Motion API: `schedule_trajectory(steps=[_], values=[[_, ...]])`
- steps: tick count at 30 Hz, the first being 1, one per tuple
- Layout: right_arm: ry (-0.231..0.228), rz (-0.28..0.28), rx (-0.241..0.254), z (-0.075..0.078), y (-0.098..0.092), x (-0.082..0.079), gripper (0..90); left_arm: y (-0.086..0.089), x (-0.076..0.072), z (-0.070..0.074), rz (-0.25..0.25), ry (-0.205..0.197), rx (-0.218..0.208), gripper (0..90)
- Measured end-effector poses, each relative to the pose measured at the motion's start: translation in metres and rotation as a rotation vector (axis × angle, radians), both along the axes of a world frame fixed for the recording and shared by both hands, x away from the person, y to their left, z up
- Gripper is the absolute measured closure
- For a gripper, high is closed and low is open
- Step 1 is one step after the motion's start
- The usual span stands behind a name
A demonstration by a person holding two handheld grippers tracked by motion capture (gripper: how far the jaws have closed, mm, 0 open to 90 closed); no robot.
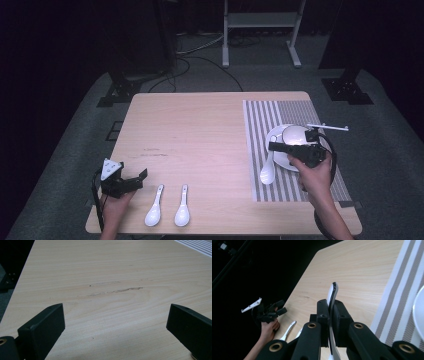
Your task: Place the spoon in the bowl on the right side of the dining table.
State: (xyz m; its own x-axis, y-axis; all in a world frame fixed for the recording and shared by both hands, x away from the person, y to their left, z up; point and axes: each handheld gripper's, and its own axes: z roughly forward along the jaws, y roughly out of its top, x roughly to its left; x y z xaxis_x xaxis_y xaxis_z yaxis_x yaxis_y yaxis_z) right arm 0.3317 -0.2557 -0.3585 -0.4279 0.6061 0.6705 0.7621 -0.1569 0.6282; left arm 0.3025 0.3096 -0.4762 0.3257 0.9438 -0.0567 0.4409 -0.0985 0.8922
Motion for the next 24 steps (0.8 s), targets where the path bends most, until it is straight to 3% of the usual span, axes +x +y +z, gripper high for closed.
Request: schedule_trajectory(steps=[24], values=[[0.008, -0.184, 0.000, 0.017, -0.043, 0.030, 84.6, 0.000, 0.000, 0.000, 0.000, 0.001, -0.001, 0.6]])
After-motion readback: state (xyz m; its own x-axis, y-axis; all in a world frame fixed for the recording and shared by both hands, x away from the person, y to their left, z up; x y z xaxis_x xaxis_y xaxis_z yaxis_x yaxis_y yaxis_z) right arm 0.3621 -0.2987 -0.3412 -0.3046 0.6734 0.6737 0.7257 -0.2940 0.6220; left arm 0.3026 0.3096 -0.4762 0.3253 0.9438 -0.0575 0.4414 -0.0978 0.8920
